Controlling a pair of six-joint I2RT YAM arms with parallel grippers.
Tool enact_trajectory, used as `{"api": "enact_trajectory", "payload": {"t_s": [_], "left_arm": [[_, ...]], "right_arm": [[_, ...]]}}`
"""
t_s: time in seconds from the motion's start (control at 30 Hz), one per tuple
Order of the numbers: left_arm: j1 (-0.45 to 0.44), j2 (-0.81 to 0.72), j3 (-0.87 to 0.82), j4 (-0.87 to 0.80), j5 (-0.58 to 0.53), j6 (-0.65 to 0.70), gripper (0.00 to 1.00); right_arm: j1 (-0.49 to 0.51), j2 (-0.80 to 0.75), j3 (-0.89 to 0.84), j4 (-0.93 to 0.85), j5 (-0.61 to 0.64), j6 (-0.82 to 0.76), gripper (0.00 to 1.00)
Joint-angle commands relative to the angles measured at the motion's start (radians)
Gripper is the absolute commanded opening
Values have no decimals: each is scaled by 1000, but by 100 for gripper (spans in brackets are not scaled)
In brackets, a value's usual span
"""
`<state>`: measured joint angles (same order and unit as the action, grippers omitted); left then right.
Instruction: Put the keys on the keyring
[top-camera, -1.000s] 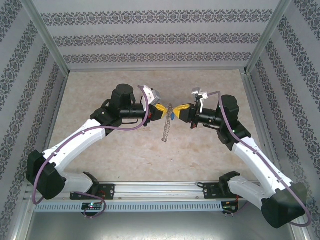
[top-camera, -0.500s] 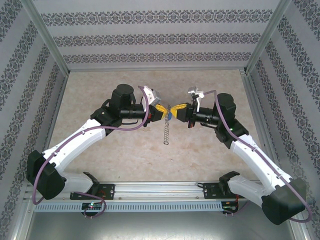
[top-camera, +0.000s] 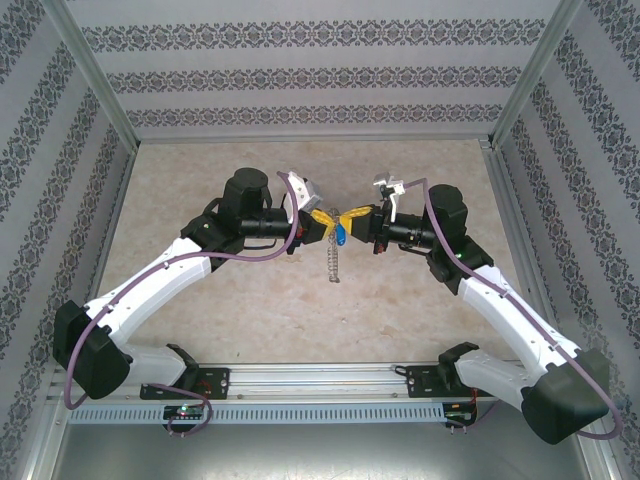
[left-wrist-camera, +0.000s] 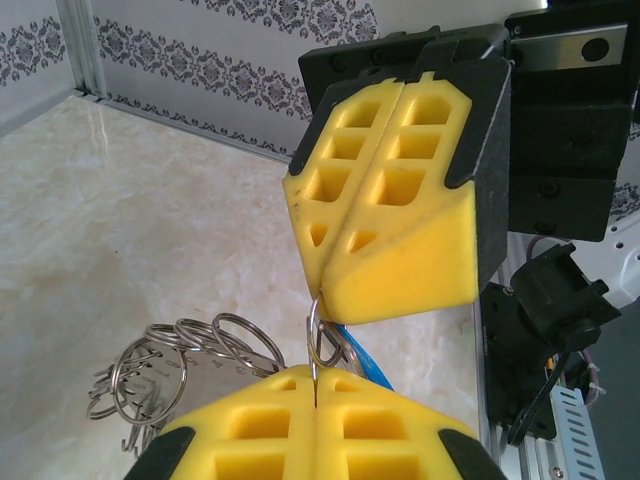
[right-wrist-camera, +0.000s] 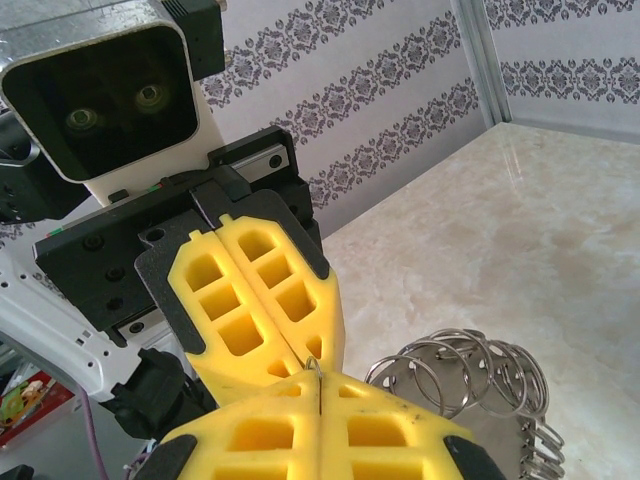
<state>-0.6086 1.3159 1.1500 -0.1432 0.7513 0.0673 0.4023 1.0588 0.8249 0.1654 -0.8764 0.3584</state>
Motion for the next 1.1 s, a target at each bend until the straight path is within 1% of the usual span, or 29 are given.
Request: {"api": "enact_trajectory", "payload": {"t_s": [0.0, 0.53, 0.9, 1.07], "left_arm": [[-17, -22, 44, 27, 23, 22, 0], [-18, -35, 44, 25, 18, 25, 0], [-20, -42, 41, 32, 18, 22, 0], [-20, -46, 38, 45, 4, 19, 0]], "right_arm": [[5, 7, 12, 0, 16, -35, 0], [-25, -25, -33, -15, -8, -30, 0], [-46, -12, -39, -15, -18, -30, 0], [-51, -14, -46, -17, -42, -26, 0]]}}
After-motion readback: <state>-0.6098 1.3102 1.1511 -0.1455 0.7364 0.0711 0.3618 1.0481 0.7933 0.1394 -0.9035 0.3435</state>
